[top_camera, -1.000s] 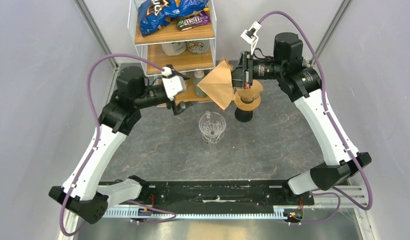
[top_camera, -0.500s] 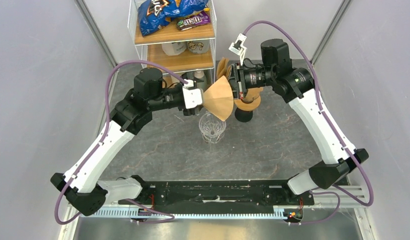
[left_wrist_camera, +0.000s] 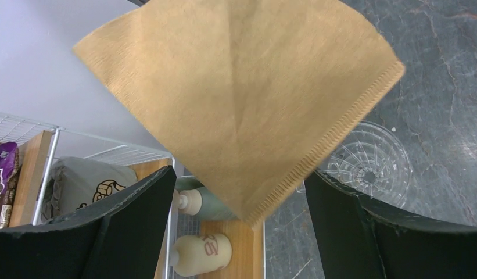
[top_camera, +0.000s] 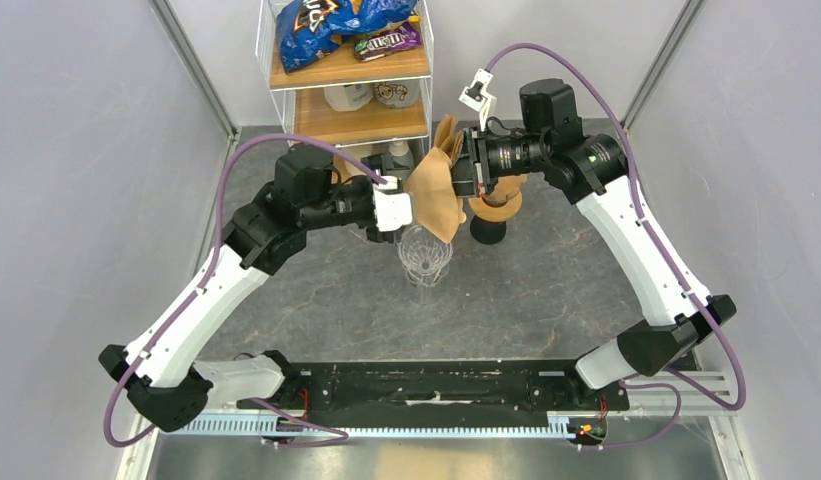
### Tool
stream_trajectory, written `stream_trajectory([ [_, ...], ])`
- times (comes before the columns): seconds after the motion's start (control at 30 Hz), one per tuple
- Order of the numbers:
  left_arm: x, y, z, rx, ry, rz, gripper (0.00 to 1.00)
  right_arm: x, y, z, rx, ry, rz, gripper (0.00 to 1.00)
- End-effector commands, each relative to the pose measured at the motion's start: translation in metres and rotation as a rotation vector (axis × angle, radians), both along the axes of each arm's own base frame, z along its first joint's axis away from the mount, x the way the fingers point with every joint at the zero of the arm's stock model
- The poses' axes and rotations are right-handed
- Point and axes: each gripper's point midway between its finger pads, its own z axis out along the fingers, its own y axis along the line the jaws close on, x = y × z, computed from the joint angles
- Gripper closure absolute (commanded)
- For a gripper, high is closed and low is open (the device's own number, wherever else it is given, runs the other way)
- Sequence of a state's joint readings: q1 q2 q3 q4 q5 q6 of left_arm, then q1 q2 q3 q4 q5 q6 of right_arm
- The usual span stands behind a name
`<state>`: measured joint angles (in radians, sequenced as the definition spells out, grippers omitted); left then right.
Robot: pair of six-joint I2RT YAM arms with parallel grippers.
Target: Place the coffee filter in the dripper
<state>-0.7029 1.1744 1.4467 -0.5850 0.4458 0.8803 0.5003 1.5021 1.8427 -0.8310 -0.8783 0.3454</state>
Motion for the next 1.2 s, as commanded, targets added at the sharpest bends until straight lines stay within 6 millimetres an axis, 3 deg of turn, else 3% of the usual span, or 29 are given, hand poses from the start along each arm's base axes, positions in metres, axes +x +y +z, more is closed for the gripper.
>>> stream_trajectory([
  [0.0,-0.009,0.004,0.016,-0.007,-0.056,-0.014,0.10,0.001,-0.001,0.013,0.021,-0.039,-0.006,1.00],
  [0.13,-0.009,0.000,0.017,-0.004,-0.058,-0.016,0.18,0.000,0.000,0.014,0.026,-0.031,-0.003,1.00],
  [0.3,-0.007,-0.002,0.023,-0.029,-0.052,0.008,0.44,-0.001,-0.001,0.010,0.020,-0.021,-0.006,1.00],
  [0.5,-0.010,0.004,0.026,-0.048,-0.048,0.028,0.56,0.000,-0.004,-0.001,-0.012,-0.007,-0.025,1.00],
  [0.53,-0.011,0.004,0.025,-0.048,-0.045,0.027,0.58,0.001,-0.005,-0.001,-0.012,-0.008,-0.028,0.98],
  [0.63,-0.013,0.004,0.024,-0.053,-0.033,0.021,0.74,0.002,-0.005,0.002,0.000,0.010,-0.034,0.60],
  [0.67,-0.014,0.003,0.024,-0.054,-0.029,0.019,0.83,0.003,-0.005,0.002,0.004,0.014,-0.033,0.57],
  [0.77,-0.015,0.003,0.021,-0.054,-0.021,0.013,0.95,0.001,-0.008,0.007,0.015,0.009,-0.026,0.51],
  [1.17,-0.022,0.001,0.022,-0.094,-0.020,-0.014,0.98,-0.017,-0.026,0.005,-0.027,0.008,-0.007,0.47],
])
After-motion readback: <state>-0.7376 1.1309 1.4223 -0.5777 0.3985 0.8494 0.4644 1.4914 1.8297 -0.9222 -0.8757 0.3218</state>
